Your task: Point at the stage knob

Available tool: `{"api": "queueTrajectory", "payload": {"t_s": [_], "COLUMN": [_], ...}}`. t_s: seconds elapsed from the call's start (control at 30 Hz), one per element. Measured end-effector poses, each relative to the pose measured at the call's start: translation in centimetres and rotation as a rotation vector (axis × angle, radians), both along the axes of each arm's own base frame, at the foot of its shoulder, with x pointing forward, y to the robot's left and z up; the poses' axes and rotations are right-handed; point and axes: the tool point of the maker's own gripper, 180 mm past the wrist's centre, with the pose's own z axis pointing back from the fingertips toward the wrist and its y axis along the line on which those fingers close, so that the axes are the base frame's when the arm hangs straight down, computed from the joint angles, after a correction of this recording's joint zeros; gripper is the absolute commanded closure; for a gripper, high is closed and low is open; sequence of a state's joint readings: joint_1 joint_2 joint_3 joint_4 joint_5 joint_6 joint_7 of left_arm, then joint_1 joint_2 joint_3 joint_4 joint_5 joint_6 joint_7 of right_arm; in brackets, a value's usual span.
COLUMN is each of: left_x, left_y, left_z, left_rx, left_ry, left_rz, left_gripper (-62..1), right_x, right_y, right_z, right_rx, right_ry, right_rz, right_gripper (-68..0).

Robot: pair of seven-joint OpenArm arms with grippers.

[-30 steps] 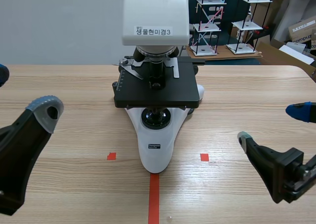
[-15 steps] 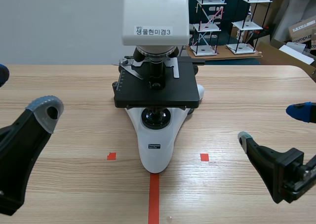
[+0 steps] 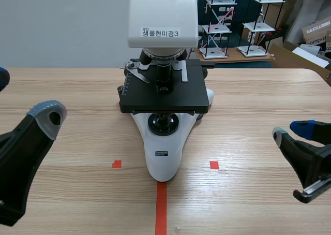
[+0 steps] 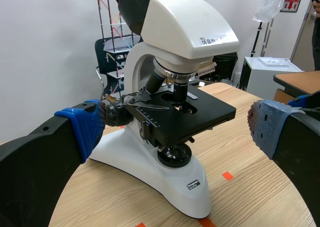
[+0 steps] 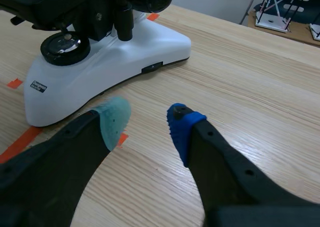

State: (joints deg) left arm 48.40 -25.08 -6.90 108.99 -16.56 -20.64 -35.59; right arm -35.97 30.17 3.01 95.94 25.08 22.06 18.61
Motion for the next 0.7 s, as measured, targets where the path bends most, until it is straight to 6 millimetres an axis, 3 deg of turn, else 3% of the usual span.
{"api": "queueTrajectory", "payload": {"t_s": [0.17,0.33,0.7], "left_x": [0.0,0.0,0.0], "left_y": [0.0,0.0,0.0], "left_z": [0.0,0.0,0.0], "left_rx": [0.0,0.0,0.0], "left_ry": [0.0,0.0,0.0], "left_rz": [0.0,0.0,0.001], "left_gripper": [-59.7,-59.7,-59.7], "right_x": [1.6,3.6,7.4], "right_y": [-0.1,0.4,2.7], "right_z": [-1.7,-2.2,-2.6], "right_rx": [0.055,0.084,0.102], "right_ry": [-0.024,-0.084,-0.14], "right_rz": [-0.01,0.008,0.085], "right_gripper": [-6.2,-1.2,-0.6]}}
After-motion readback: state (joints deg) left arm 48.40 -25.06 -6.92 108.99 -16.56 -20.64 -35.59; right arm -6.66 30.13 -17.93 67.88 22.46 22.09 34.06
